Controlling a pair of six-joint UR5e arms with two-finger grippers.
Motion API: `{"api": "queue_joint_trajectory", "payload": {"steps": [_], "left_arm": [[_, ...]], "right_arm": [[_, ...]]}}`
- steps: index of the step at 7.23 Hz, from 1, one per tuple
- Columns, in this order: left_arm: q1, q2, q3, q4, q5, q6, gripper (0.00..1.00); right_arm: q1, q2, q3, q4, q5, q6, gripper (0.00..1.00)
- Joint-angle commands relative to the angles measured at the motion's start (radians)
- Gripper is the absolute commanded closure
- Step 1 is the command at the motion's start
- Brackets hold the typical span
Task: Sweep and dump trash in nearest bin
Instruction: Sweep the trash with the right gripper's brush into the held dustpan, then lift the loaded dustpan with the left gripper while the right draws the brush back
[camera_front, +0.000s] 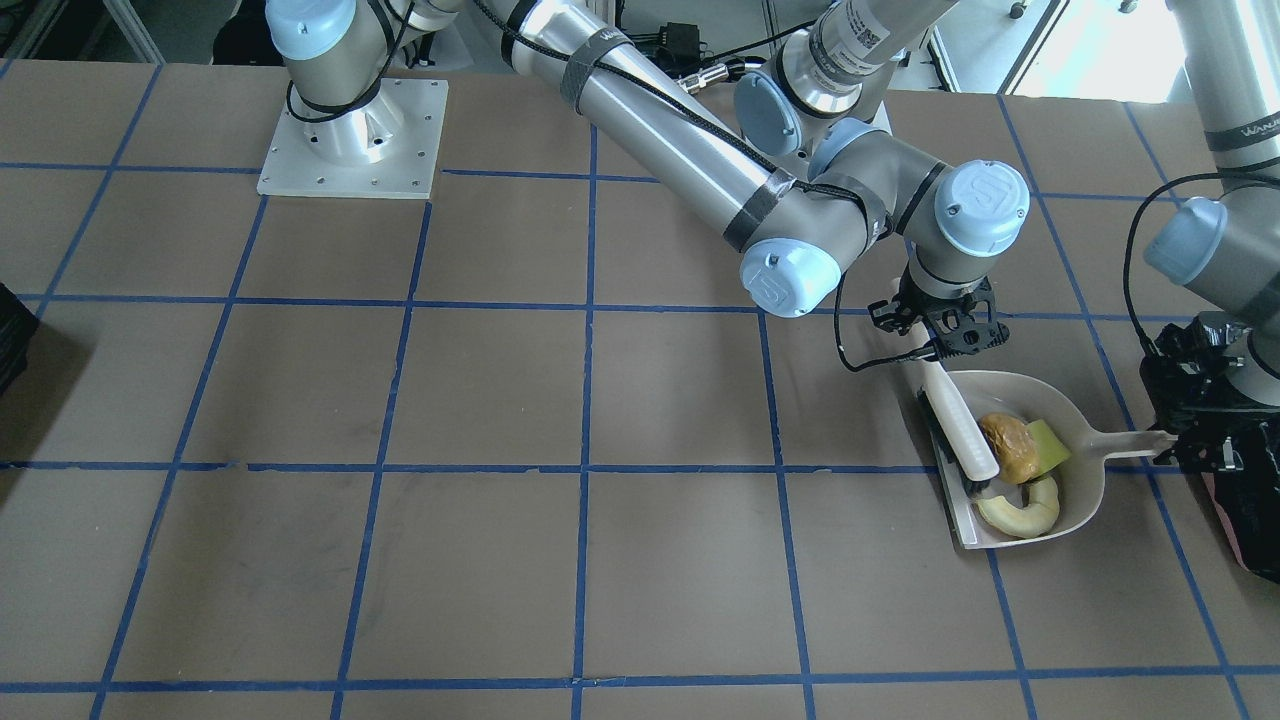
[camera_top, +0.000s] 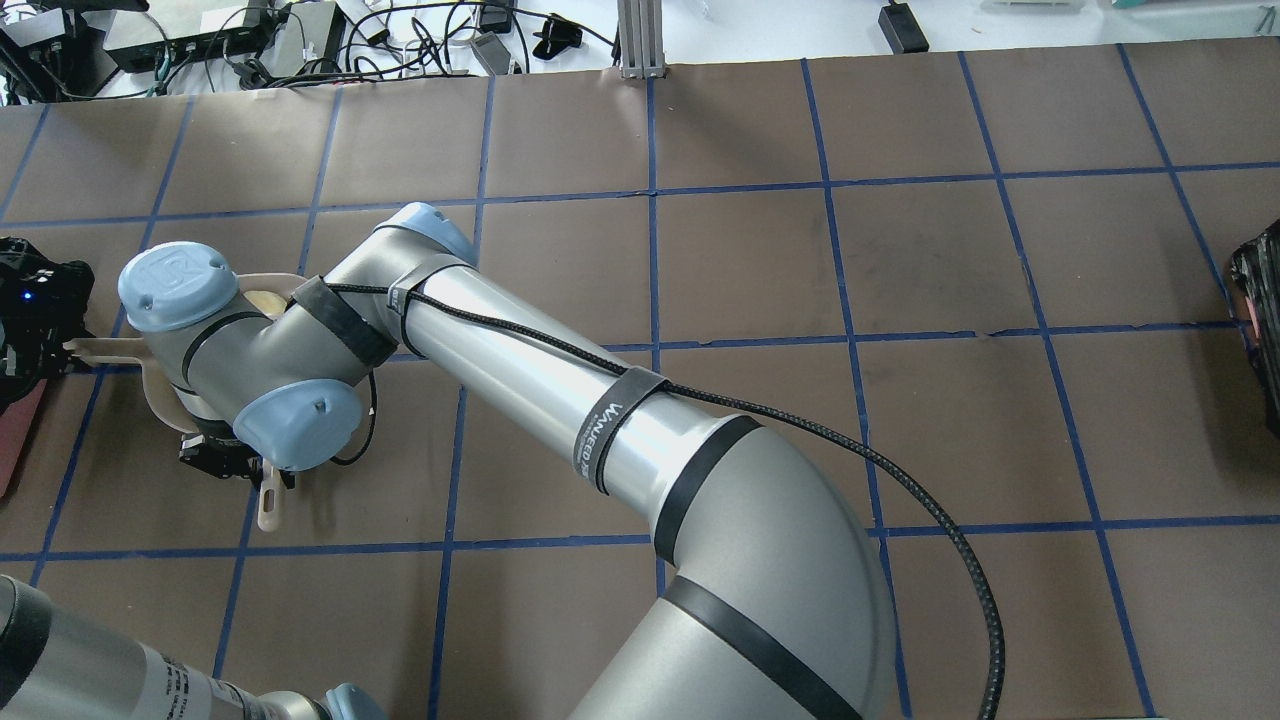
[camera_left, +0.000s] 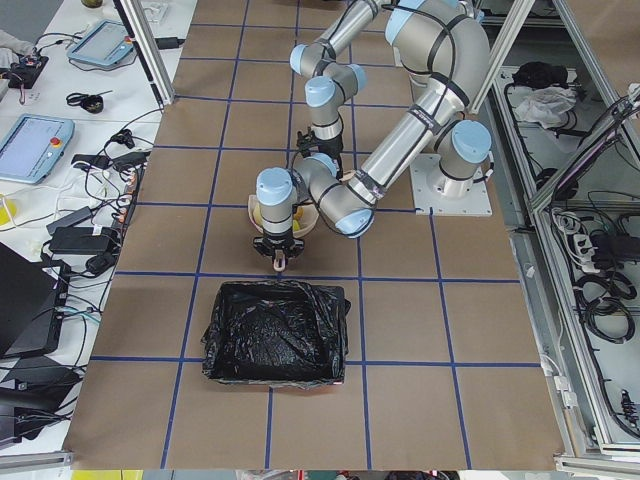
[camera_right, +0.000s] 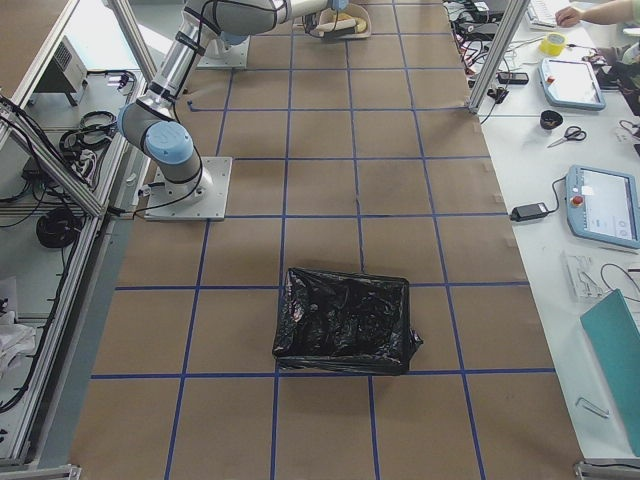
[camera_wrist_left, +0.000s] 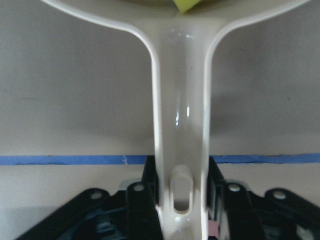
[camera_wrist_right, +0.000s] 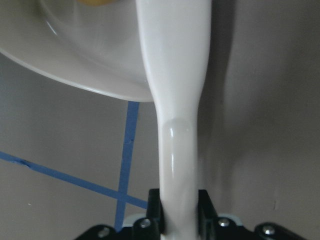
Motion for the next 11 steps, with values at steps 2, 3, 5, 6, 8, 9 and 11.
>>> {"api": "queue_joint_trajectory", "payload": {"steps": [2,3,5,6,8,9,11], "left_arm": [[0.0,-0.001,-0.001,0.001,0.002,0.0,1.0],[0.0,-0.001,-0.001,0.003,0.004,0.0,1.0],[0.0,0.008,0.006,0.005,0.011,-0.009,1.0],[0.0,0.026,0.007,0.005,0.013,-0.011,1.0],[0.003,0.049,0.035,-0.011,0.014,-0.006,1.0],[0.008,0.066,0.065,-0.065,0.013,-0.006,1.0],[0.02,0.094,0.151,-0.197,0.014,0.012,1.0]], "right_arm": [[0.007,-0.067,0.09,-0.023,0.011,0.395,1.0],[0.002,-0.086,0.143,-0.109,-0.029,0.512,1.0],[-0.042,-0.157,0.275,-0.146,-0.113,0.646,1.0],[-0.077,-0.194,0.336,-0.147,-0.173,0.719,1.0],[-0.126,-0.282,0.457,-0.092,-0.231,0.758,1.0],[-0.157,-0.34,0.533,-0.083,-0.262,0.743,1.0],[-0.196,-0.444,0.7,-0.099,-0.272,0.734,1.0]]}}
